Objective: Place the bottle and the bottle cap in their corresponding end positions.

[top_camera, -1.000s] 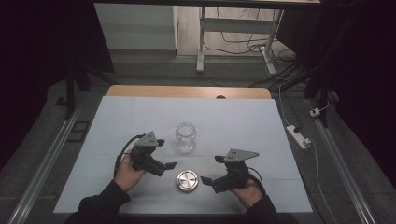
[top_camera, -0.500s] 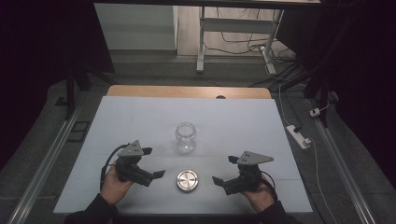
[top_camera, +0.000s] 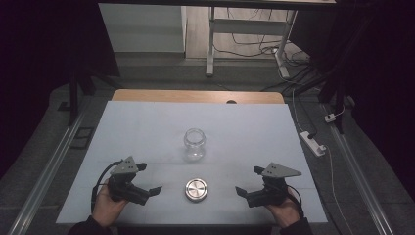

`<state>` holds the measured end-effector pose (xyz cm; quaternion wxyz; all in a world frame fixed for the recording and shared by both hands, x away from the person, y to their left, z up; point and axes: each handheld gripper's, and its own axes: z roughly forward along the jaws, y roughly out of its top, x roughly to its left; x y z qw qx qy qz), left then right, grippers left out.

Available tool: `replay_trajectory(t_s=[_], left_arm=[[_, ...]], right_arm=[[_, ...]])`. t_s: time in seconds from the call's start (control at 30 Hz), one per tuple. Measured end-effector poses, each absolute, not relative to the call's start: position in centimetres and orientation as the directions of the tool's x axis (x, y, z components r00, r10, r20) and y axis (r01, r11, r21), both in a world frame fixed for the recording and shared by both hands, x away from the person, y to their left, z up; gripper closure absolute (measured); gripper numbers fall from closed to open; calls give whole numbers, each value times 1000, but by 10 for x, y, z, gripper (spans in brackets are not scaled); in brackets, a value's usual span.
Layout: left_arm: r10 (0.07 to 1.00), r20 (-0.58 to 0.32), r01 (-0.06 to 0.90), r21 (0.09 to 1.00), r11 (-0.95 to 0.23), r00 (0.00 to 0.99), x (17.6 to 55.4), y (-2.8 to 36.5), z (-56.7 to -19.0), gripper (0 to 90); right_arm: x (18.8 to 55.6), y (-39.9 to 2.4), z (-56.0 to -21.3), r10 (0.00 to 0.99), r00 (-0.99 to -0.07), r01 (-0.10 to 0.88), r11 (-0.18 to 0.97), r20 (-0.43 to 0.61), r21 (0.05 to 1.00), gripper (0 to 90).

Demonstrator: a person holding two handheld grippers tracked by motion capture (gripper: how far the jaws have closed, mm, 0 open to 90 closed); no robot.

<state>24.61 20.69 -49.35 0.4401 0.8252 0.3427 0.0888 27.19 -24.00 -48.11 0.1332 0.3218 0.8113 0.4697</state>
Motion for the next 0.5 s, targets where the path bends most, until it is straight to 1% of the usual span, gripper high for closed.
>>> replay_trajectory(t_s=[0.5], left_arm=[[713,-185,543,779,-312,676,219,243,-504,0]], right_arm=[[258,-268,-484,709,-701,429,339,73,837,0]])
